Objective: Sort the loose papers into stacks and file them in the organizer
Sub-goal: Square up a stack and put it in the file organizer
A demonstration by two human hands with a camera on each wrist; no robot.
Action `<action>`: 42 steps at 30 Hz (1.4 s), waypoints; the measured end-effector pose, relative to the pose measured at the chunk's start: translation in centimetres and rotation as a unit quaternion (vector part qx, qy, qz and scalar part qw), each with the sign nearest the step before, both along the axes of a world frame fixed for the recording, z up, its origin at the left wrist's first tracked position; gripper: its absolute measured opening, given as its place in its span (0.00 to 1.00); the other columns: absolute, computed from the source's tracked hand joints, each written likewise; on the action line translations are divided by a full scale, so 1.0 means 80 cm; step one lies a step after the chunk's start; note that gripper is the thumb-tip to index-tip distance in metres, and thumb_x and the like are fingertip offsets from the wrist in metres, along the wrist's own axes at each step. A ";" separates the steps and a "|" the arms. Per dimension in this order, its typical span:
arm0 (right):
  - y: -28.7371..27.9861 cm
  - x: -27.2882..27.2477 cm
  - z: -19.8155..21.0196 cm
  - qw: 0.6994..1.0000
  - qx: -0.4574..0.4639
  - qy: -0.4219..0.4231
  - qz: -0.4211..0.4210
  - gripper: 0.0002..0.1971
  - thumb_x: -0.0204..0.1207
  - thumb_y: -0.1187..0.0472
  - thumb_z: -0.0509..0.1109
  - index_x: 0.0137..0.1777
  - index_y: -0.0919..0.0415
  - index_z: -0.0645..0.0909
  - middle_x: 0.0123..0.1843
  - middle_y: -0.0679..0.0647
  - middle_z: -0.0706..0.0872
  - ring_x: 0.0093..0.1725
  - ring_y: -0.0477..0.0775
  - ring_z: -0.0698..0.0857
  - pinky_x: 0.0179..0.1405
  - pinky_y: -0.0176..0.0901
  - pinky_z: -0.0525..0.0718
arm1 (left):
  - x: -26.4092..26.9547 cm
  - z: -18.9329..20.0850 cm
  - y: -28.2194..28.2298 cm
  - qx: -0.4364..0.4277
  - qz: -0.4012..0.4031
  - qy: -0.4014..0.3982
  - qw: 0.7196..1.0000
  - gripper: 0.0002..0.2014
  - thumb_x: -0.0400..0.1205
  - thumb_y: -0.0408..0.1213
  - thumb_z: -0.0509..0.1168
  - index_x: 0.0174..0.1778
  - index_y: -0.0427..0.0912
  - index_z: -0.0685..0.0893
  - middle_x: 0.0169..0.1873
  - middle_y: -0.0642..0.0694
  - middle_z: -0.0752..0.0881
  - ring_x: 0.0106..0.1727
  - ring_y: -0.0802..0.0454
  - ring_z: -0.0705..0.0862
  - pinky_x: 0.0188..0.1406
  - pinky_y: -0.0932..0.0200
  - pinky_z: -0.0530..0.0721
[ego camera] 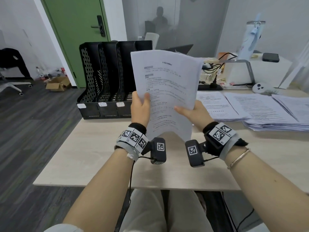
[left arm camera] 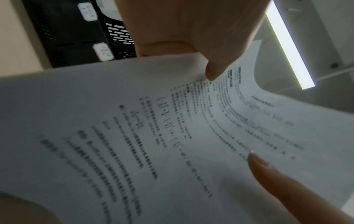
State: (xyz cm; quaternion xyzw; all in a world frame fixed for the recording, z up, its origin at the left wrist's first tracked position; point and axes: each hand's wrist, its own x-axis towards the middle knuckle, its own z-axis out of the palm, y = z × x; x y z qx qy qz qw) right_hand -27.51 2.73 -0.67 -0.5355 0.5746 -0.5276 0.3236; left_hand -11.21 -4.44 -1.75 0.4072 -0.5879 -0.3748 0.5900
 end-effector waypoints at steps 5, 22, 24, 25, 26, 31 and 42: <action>-0.003 -0.005 0.008 0.997 -0.048 -0.020 -0.063 0.12 0.77 0.58 0.71 0.57 0.62 0.84 0.49 0.51 0.88 0.44 0.42 0.86 0.39 0.31 0.85 | 0.001 0.003 0.000 -0.012 0.019 0.020 1.000 0.08 0.85 0.43 0.61 0.52 0.42 0.72 0.44 0.60 0.82 0.45 0.66 0.83 0.43 0.67 0.83; -0.003 -0.004 -0.016 0.997 -0.016 -0.011 -0.072 0.04 0.76 0.65 0.71 0.50 0.59 0.82 0.47 0.53 0.85 0.44 0.46 0.84 0.44 0.40 0.82 | -0.002 -0.019 0.002 0.038 0.029 0.024 0.999 0.16 0.79 0.45 0.69 0.58 0.45 0.74 0.45 0.61 0.81 0.47 0.69 0.80 0.38 0.72 0.77; -0.004 -0.006 -0.017 0.997 -0.018 -0.013 -0.076 0.03 0.76 0.66 0.71 0.48 0.59 0.82 0.46 0.53 0.85 0.44 0.48 0.83 0.45 0.43 0.82 | -0.003 -0.022 0.003 0.037 0.028 0.020 0.999 0.16 0.79 0.46 0.69 0.57 0.46 0.74 0.46 0.61 0.81 0.47 0.68 0.81 0.40 0.70 0.78; -0.004 -0.005 -0.020 0.997 -0.007 -0.006 -0.071 0.04 0.76 0.67 0.71 0.48 0.59 0.82 0.47 0.54 0.85 0.46 0.50 0.84 0.47 0.45 0.82 | -0.004 -0.026 0.003 0.041 0.023 0.016 0.999 0.17 0.78 0.46 0.70 0.58 0.47 0.74 0.47 0.60 0.82 0.48 0.66 0.81 0.43 0.68 0.80; -0.004 -0.005 -0.024 0.998 0.007 0.001 -0.064 0.05 0.76 0.67 0.70 0.49 0.58 0.82 0.48 0.55 0.85 0.48 0.52 0.84 0.50 0.47 0.82 | -0.004 -0.032 0.003 0.047 0.020 0.009 0.999 0.18 0.78 0.47 0.70 0.59 0.46 0.74 0.48 0.59 0.82 0.49 0.64 0.82 0.47 0.65 0.81; -0.004 -0.014 -0.034 0.997 0.040 -0.009 -0.061 0.07 0.76 0.67 0.71 0.52 0.58 0.82 0.53 0.57 0.86 0.54 0.57 0.84 0.56 0.50 0.82 | -0.002 -0.038 0.001 0.043 -0.005 -0.025 0.999 0.15 0.81 0.42 0.67 0.61 0.41 0.78 0.54 0.50 0.84 0.54 0.56 0.82 0.50 0.62 0.81; -0.010 -0.063 -0.012 0.988 -0.018 -0.039 -0.146 0.10 0.79 0.69 0.66 0.59 0.67 0.80 0.57 0.60 0.87 0.56 0.59 0.86 0.61 0.56 0.83 | 0.004 -0.002 0.000 0.014 -0.053 -0.032 0.998 0.11 0.81 0.36 0.67 0.59 0.40 0.80 0.51 0.51 0.85 0.52 0.56 0.85 0.47 0.66 0.84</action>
